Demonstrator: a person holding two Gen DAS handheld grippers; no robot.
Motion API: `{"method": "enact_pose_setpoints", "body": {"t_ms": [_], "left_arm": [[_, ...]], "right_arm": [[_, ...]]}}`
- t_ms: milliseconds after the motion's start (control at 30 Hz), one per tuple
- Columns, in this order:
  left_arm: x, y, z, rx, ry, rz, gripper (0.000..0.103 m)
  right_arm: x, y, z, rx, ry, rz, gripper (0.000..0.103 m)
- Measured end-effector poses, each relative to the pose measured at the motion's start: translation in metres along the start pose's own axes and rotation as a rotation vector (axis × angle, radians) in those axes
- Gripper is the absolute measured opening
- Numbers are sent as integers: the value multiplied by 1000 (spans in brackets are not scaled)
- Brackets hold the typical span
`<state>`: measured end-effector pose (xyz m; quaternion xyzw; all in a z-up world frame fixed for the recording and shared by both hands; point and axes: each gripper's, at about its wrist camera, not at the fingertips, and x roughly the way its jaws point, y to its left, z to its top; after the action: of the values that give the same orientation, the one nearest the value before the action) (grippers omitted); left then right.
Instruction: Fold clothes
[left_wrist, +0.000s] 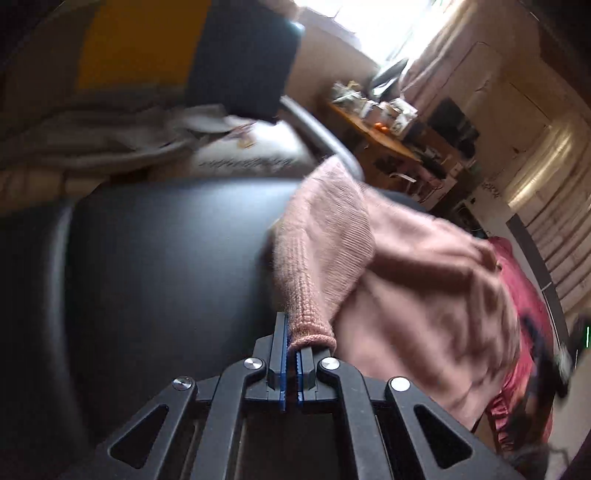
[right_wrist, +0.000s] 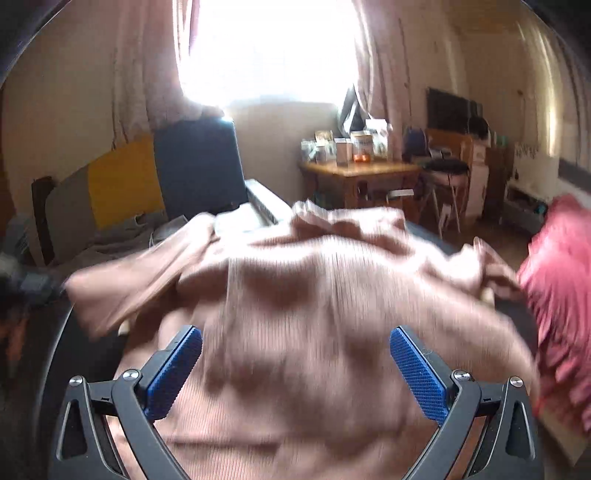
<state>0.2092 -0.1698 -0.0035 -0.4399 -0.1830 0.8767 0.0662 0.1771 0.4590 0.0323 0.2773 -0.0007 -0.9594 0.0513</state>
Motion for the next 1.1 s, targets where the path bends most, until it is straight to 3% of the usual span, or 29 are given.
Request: {"method": "enact_pose_setpoints", "body": {"t_ms": [67, 200, 300, 367, 433, 500, 567, 667, 800, 900, 967, 1067, 1100], "left_arm": [[-14, 28, -31, -24, 21, 29, 2], [-31, 68, -92, -147, 56, 18, 1], [-44, 83, -128, -212, 75, 40, 1], [-50, 89, -146, -249, 85, 38, 3], [-56, 85, -143, -228, 76, 77, 17], [-60, 76, -131, -193, 70, 124, 18], [-59, 58, -117, -141, 35, 129, 22], [-55, 20, -93, -3, -22, 150, 25], [-42, -24, -48, 138, -34, 203, 25], [-27, -38, -24, 174, -19, 241, 27], [-30, -41, -13, 157, 30, 271, 26], [-51, -65, -9, 218, -14, 150, 27], [-54, -76, -4, 248, -8, 104, 27]], "right_arm": [[16, 0, 28, -52, -34, -15, 103], [78, -4, 78, -40, 52, -24, 103], [143, -7, 104, 11, 204, -22, 103], [176, -10, 102, 72, 300, 12, 103], [196, -5, 94, 132, 374, 49, 102], [193, 14, 80, 111, 372, 107, 102], [179, 45, 61, -27, 355, 99, 103], [141, 73, 31, -131, 278, 172, 103], [92, 102, -7, -186, 219, 286, 103], [46, 113, -30, -147, 168, 385, 102], [23, 121, -29, -114, 179, 457, 102], [-6, 128, -40, 1, 216, 677, 101], [-12, 128, -48, 36, 234, 701, 101]]}}
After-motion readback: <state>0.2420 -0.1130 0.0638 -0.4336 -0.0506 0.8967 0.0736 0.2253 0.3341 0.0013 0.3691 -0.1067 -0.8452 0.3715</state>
